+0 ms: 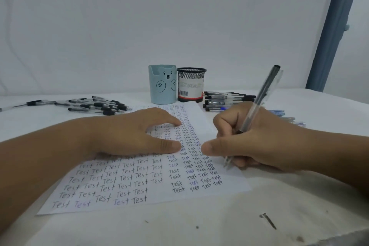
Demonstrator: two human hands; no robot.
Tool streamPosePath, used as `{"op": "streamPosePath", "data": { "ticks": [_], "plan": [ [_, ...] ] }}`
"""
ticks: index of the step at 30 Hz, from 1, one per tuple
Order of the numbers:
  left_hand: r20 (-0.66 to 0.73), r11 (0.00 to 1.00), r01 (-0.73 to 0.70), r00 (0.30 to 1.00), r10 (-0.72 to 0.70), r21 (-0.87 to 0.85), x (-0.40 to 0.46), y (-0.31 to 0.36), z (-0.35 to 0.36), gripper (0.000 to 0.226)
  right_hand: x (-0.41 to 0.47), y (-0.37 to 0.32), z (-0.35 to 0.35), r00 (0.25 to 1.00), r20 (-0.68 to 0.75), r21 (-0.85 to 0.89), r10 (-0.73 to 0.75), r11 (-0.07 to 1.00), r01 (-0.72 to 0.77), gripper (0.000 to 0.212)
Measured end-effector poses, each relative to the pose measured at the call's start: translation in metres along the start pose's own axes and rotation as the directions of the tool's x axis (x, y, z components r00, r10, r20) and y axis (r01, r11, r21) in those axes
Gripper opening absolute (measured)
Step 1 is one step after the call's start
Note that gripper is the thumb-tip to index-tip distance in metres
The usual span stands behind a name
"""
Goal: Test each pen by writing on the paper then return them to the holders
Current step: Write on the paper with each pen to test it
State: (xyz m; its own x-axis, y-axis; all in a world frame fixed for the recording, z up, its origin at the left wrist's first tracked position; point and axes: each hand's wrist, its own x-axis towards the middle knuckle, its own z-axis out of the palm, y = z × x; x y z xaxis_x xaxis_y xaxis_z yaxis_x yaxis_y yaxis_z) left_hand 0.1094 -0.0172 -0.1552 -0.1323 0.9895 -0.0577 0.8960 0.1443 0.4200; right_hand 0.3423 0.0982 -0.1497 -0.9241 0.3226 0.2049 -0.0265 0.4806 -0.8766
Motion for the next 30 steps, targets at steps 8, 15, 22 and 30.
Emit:
{"op": "streamPosePath", "data": {
  "ticks": [8, 15, 22, 30],
  "plan": [
    [0.016, 0.999, 0.014, 1.0, -0.014, 0.033, -0.001, 0.002, -0.001, 0.078, -0.008, 0.001, 0.003, 0.999, 0.016, -0.159, -0.034, 0.987, 0.036, 0.052],
    [-0.004, 0.999, 0.025, 1.0, -0.025, 0.025, -0.001, 0.003, -0.002, 0.078, -0.009, 0.0, 0.005, 0.999, -0.026, -0.248, -0.041, 0.968, 0.034, 0.048],
    [-0.019, 1.0, 0.02, 1.0, -0.02, 0.023, 0.0, 0.001, -0.002, 0.08, -0.009, -0.002, 0.005, 0.999, 0.002, -0.241, -0.033, 0.97, 0.032, 0.05],
    [-0.155, 1.0, -0.001, 0.988, -0.001, -0.013, 0.002, 0.003, 0.009, 0.065, -0.009, -0.001, 0.006, 0.999, 0.006, -0.259, -0.054, 0.964, 0.054, 0.048]
  ]
}}
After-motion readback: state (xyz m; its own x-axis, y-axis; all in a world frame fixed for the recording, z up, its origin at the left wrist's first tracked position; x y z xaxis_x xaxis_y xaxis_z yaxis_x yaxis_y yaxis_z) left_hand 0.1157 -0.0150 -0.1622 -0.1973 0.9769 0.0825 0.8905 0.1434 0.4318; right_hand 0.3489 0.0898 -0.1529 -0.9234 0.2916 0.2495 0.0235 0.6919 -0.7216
